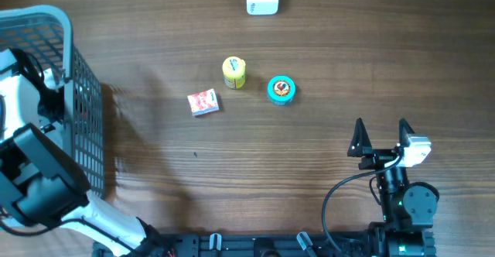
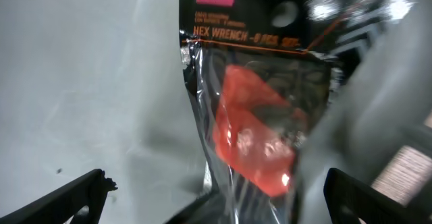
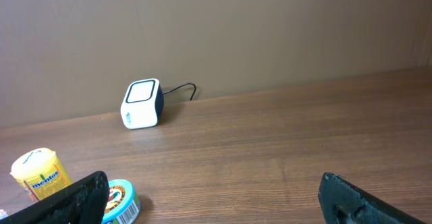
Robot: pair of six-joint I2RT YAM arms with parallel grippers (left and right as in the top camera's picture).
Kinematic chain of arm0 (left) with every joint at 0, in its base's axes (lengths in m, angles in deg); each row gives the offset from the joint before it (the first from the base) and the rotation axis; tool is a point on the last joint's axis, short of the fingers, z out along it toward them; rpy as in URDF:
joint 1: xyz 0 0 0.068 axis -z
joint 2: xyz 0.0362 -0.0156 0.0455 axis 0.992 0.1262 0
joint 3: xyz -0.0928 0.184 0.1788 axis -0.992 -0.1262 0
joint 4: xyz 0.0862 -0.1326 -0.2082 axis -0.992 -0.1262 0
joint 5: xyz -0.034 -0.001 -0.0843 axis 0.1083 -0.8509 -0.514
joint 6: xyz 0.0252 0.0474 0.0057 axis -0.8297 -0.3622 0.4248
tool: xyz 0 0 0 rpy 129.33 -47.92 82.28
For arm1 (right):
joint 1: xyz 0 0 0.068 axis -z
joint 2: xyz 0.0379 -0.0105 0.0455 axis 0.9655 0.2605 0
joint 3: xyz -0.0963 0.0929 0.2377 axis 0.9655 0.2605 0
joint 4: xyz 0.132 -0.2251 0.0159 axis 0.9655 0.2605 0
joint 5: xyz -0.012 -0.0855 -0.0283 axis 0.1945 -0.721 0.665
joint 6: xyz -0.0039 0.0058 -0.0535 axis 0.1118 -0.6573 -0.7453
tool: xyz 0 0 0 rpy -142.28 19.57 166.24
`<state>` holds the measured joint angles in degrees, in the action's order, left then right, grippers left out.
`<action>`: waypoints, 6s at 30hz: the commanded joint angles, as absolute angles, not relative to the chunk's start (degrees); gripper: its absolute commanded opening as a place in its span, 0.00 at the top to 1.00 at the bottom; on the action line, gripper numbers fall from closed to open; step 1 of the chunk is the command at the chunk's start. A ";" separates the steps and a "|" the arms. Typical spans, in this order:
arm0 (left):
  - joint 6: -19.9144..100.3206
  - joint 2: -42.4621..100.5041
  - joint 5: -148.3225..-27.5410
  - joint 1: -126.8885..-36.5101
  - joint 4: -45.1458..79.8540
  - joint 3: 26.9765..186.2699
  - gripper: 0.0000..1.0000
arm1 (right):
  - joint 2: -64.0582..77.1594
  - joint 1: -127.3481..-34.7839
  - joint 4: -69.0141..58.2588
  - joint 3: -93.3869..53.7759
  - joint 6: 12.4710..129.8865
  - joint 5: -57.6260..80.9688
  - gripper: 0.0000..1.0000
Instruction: Scan the item barcode
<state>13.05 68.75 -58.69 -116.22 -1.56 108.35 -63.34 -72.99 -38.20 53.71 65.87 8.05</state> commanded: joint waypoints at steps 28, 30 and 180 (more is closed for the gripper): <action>13.18 75.04 -60.61 -115.98 2.52 108.35 0.59 | -63.64 -73.23 -38.33 53.78 66.35 7.66 0.00; 13.18 75.04 -60.61 -115.98 2.76 108.35 0.61 | -63.64 -73.23 -38.31 53.78 66.33 7.66 0.00; 26.99 62.19 -86.42 -83.26 10.24 108.33 0.84 | -63.64 -73.23 -38.31 53.78 66.35 7.66 0.00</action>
